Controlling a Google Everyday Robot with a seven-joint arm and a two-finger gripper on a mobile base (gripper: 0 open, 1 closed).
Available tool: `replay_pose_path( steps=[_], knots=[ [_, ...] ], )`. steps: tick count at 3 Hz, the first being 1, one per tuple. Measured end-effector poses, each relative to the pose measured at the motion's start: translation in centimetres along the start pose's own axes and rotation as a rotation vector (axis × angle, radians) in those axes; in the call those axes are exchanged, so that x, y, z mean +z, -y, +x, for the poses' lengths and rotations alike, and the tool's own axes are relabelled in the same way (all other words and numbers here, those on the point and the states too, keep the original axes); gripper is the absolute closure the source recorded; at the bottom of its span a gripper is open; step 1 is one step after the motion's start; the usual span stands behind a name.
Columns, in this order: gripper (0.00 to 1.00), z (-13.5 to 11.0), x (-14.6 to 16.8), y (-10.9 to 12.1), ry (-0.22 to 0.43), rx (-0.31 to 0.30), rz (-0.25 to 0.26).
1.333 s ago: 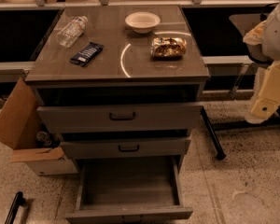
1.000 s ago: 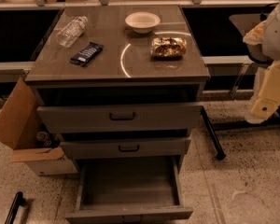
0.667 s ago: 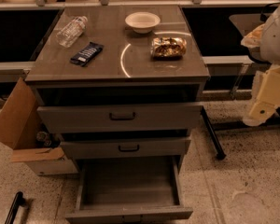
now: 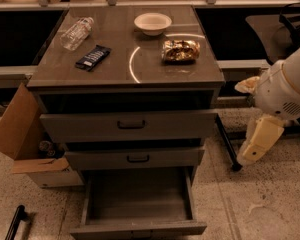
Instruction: Close bottom drawer
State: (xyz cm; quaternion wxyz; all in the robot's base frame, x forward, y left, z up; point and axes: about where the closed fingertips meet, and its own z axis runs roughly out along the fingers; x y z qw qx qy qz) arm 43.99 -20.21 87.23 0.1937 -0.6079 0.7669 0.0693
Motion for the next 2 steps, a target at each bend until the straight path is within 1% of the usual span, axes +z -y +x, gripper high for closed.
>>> replay_pose_path(
  steps=[1, 2],
  knots=[
    [0.00, 0.69, 6.10, -2.06, 0.019, 0.001, -0.134],
    [0.00, 0.98, 6.79, -2.37, 0.017, 0.005, -0.152]
  ],
)
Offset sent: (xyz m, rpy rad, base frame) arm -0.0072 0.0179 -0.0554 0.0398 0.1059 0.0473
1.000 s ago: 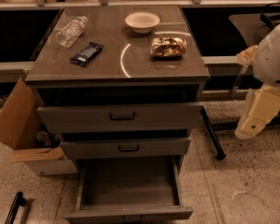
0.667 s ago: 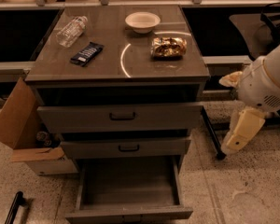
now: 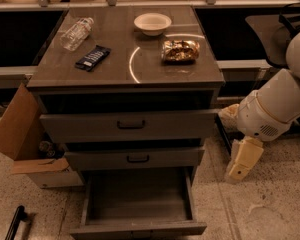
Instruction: Close bottom drawer
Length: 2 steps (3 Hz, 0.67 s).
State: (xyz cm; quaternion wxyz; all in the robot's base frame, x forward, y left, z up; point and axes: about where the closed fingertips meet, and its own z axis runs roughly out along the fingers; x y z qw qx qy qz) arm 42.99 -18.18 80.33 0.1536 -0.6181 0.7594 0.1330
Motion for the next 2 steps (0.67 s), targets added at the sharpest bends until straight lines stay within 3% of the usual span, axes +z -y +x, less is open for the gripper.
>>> replay_pose_path(
  steps=[1, 2],
  knots=[
    [0.00, 0.0, 0.1, 0.0, 0.000, 0.000, -0.003],
    [0.00, 0.2, 5.0, -0.2, -0.010, -0.029, -0.068]
  ],
)
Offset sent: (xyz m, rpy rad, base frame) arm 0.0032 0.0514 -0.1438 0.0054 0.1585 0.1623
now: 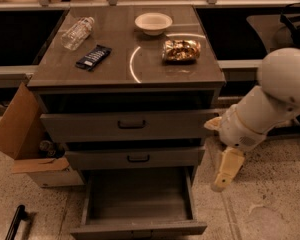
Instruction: Close bottom drawer
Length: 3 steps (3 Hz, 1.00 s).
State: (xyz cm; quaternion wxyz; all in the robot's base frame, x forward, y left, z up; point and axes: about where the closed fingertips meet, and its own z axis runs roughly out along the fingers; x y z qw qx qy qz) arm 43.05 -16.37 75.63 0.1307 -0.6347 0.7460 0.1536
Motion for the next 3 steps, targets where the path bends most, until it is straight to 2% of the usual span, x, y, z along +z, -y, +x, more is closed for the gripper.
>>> replay_pose_path(
  steps=[1, 2, 3],
  knots=[
    [0.00, 0.6, 8.2, -0.3, 0.016, -0.043, -0.103],
    [0.00, 1.8, 15.3, -0.9, 0.052, -0.051, -0.179],
    [0.00, 3.2, 22.6, -2.6, 0.092, -0.021, -0.280]
  ],
)
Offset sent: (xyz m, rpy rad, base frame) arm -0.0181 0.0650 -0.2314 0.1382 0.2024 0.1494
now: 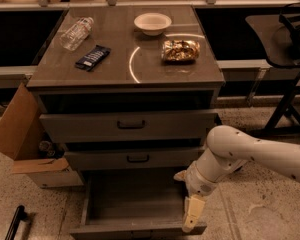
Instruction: Close bottom drawer
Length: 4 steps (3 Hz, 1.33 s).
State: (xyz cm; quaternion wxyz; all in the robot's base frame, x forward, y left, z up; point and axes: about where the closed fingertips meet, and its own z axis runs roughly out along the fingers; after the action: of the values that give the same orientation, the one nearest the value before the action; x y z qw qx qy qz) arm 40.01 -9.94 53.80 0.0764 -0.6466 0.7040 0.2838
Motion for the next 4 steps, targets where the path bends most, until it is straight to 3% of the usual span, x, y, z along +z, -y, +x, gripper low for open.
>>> replay_pose_path(
  steps=[1, 2, 3, 4],
  knots=[
    [0.00, 0.0, 0.0, 0.0, 0.000, 0.000, 0.000],
    [0.00, 1.9, 3.3, 1.1, 0.045, 0.021, -0.017],
    [0.00, 5.1, 8.8, 2.9, 0.083, 0.048, -0.044],
    [0.00, 7.5, 14.9, 4.0, 0.118, 0.043, -0.105]
  ],
)
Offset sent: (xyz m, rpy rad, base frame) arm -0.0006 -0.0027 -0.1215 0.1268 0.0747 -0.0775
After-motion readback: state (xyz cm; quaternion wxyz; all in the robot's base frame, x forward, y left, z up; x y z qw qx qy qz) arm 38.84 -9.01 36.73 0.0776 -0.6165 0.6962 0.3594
